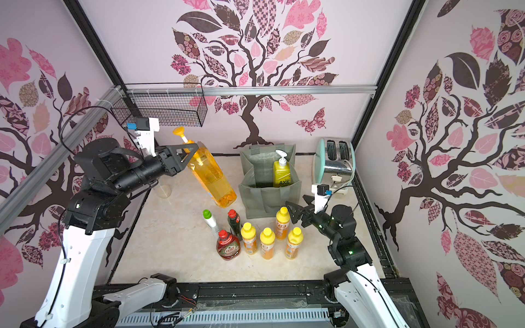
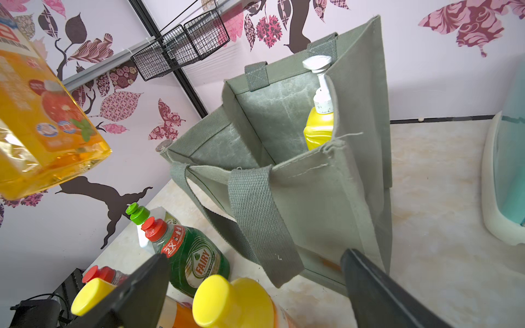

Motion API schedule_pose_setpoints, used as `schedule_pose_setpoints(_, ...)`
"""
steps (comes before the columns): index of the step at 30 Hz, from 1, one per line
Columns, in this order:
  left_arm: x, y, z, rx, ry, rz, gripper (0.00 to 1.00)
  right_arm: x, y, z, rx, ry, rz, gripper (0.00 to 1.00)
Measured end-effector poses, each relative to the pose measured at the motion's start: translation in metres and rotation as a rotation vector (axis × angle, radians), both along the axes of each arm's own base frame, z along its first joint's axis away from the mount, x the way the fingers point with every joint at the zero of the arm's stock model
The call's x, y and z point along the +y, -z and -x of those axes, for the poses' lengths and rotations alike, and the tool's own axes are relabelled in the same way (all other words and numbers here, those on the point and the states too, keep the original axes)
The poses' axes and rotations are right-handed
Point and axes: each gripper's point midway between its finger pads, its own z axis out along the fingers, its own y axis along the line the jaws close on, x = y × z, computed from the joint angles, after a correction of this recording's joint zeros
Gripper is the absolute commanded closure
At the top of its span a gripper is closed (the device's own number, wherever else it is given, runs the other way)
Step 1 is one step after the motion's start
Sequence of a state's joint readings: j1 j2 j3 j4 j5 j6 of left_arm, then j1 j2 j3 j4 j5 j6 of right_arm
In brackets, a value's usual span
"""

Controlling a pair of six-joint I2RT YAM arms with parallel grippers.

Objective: Pack dish soap into the shopping bag
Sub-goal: Pick up the bottle of dish soap at the center of the board, then place the bottle of dish soap in the shopping bag.

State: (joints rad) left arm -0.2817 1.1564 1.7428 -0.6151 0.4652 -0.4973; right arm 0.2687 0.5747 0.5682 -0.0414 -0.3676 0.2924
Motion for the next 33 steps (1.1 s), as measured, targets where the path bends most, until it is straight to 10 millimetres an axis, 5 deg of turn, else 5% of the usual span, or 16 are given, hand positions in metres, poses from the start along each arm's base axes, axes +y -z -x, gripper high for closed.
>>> schedule_pose_setpoints(4, -0.030, -0.013, -0.004, -0.027, 0.064, 0.012, 1.00, 0.000, -0.001, 0.001, -0.005, 0.000, -0.001, 0.00)
schedule_pose_setpoints(9, -0.102, -0.018, -0.005, -0.059, 0.182, -0.039, 1.00, -0.001, -0.002, 0.003, -0.006, -0.001, -0.002, 0.00)
schedule_pose_setpoints(15, -0.159, 0.013, -0.037, -0.021, 0.173, -0.131, 1.00, -0.001, 0.000, 0.004, 0.001, -0.001, 0.000, 0.00)
schedule_pose_setpoints(23, -0.178, 0.074, -0.099, 0.017, -0.035, -0.321, 1.00, -0.002, -0.002, 0.009, -0.003, -0.001, -0.001, 0.00)
schedule_pose_setpoints(33, -0.181, 0.094, -0.136, -0.006, -0.208, -0.419, 1.00, -0.002, -0.002, 0.009, -0.001, -0.002, 0.000, 0.00)
